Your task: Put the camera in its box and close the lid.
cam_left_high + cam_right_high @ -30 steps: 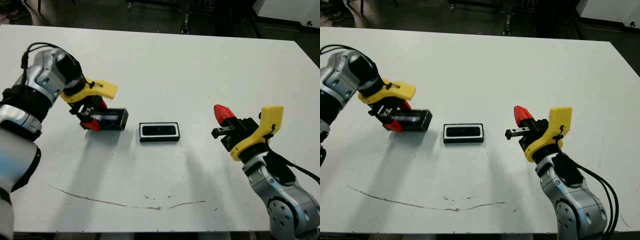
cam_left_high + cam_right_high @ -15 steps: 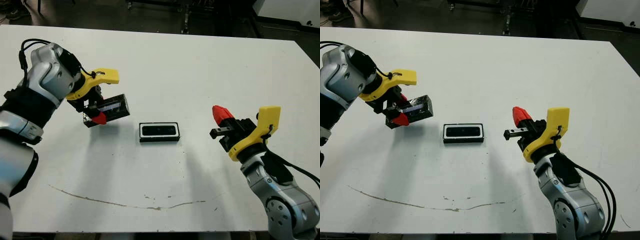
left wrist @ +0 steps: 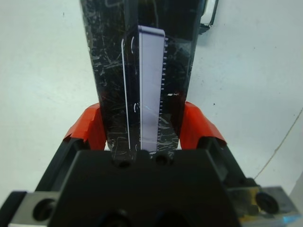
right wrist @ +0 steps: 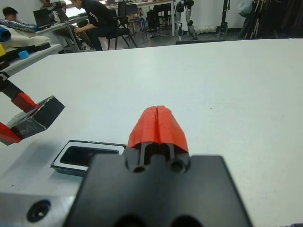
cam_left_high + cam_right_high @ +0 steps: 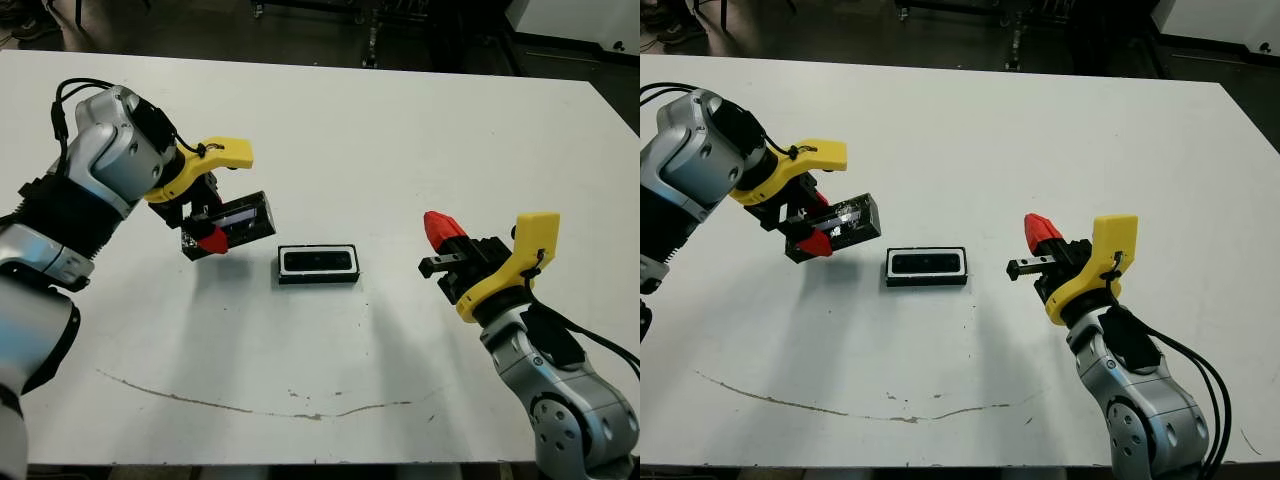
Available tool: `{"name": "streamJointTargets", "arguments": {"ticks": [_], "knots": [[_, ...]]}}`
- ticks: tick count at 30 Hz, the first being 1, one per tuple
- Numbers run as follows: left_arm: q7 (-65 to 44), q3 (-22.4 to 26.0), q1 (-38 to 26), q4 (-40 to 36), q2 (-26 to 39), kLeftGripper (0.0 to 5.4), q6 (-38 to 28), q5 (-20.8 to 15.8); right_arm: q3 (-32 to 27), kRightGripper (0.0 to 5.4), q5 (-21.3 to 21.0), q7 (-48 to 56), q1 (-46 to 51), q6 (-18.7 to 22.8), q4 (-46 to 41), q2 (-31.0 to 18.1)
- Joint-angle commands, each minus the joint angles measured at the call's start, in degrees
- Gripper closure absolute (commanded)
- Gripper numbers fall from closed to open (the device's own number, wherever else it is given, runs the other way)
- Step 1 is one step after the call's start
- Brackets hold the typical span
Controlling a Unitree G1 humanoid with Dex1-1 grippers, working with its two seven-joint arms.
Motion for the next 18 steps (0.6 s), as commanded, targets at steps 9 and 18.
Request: {"name": "streamJointTargets", "arguments": {"ticks": [9, 18], "knots": [[0.5, -1.1, 0.0, 4.3, -3.8, 2.23, -1.1, -1.9, -0.5, 5.4, 0.4, -0.1, 0.7, -0.4, 0.5, 0.5], [1.7, -1.0, 0.2, 6.4, -6.3, 2.23, -2.7, -2.6, -0.4, 5.4, 0.1, 0.2, 0.6, -0.5, 0.6, 0.6]]}}
